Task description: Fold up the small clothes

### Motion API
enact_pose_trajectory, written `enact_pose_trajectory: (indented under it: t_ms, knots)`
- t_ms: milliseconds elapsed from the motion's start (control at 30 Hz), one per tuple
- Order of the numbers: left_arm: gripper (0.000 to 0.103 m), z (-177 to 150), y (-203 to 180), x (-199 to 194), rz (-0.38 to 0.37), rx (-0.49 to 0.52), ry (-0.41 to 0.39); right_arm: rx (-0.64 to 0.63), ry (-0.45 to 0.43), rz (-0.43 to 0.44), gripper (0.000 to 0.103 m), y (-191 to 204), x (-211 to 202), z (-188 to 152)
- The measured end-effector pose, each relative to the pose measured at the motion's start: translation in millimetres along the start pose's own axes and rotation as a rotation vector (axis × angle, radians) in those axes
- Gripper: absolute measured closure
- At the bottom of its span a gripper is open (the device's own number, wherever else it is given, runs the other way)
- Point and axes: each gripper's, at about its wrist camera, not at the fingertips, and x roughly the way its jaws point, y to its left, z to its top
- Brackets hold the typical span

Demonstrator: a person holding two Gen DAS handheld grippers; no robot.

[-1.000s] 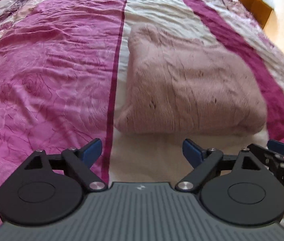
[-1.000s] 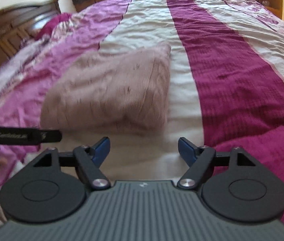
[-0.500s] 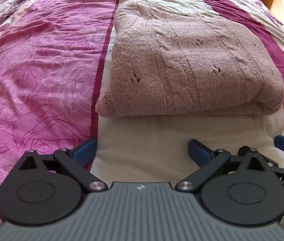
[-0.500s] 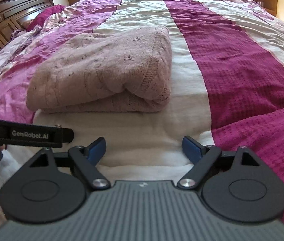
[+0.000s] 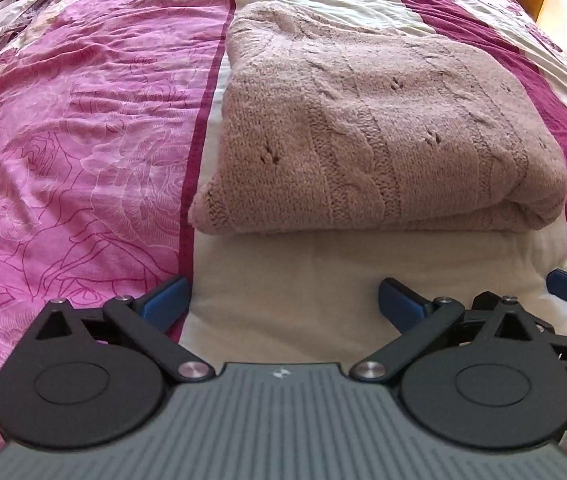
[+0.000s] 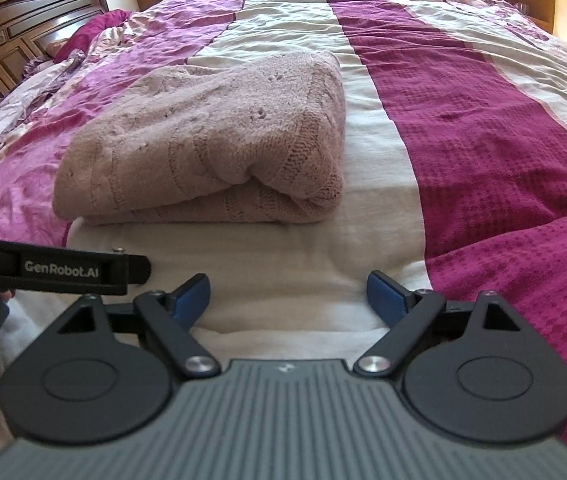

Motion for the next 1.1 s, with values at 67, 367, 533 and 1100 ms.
enact_pose_trajectory:
  t_ms: [67,367,533,1100]
  knots:
    - [0.000,-0.2,-0.6,0.3,0.002,0.004,-0.001,-0.001,0.000,0.000,0.015,-0.2,0.2,-0.3]
    - [0.000,-0.4,-0.6,0.7,0.003,0.004,-0.001,0.000,0.000,0.000,0.015,0.1,0.4,-0.4]
    - [0.000,-0.5,-0.5,0.8,0.003,0.005,-0.002,-0.001,-0.001,0.000,0.015,0.3,0.4,-0.5]
    - [0.000,-0.2,-1.1,1.1,0.006,0.009,-0.002,-0.001,-0.001,-0.001,0.015,0.8,0.5,-0.8]
